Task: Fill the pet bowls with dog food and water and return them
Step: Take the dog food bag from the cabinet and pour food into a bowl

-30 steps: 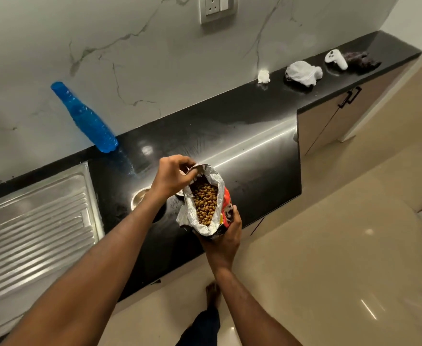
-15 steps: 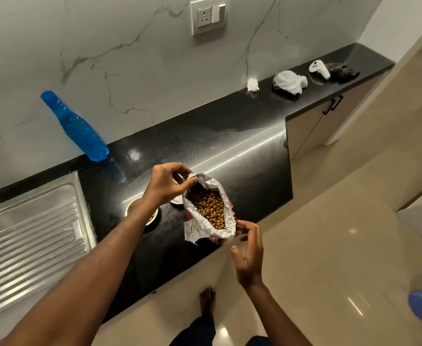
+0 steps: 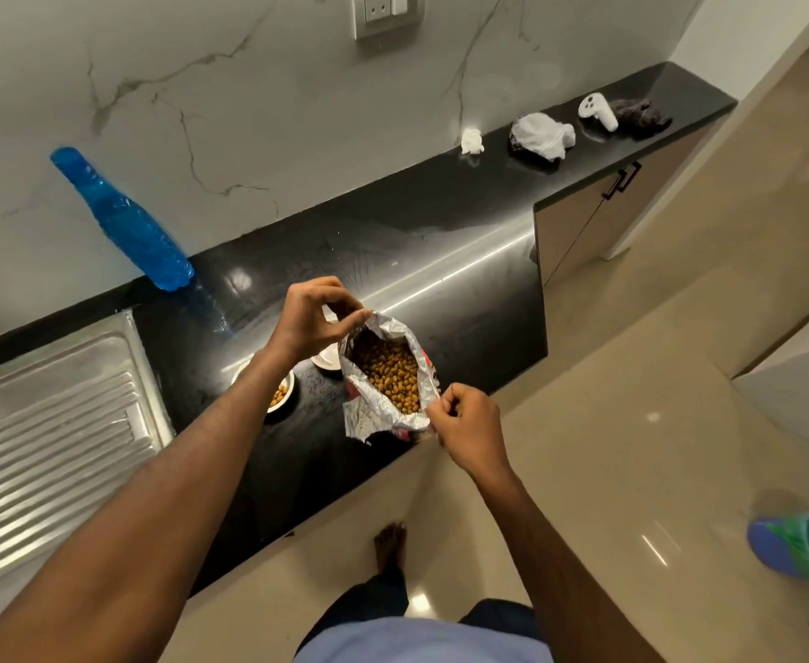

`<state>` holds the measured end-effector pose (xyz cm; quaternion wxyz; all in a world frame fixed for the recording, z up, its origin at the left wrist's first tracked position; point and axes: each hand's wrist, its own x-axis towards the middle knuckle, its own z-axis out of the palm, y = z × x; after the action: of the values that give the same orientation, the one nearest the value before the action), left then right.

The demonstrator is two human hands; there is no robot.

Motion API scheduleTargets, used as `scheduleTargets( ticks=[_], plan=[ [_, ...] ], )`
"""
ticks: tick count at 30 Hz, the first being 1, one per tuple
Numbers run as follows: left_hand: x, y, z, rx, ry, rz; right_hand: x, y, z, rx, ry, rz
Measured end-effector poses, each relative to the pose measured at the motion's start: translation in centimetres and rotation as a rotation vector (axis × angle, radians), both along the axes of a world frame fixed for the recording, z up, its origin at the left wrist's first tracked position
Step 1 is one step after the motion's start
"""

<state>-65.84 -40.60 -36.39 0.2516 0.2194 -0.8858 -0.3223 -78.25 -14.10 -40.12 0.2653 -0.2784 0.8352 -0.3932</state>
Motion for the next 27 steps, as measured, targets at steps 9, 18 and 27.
scheduleTargets(
  ticks=[9,18,27],
  plan=[
    [0.3,0.4,-0.4,0.040,-0.002,0.000,2.1,-0.4,0.9,-0.053,-0.569,-0.378],
    [1.9,1.2,-0.6,0.059,0.002,0.000,0.5,-0.8,1.7,0.011,-0.120,-0.416],
    [3.3,3.3,-1.7,0.180,0.099,0.160,-1.7,0.2,1.1,-0.088,0.118,-0.260]
  ],
)
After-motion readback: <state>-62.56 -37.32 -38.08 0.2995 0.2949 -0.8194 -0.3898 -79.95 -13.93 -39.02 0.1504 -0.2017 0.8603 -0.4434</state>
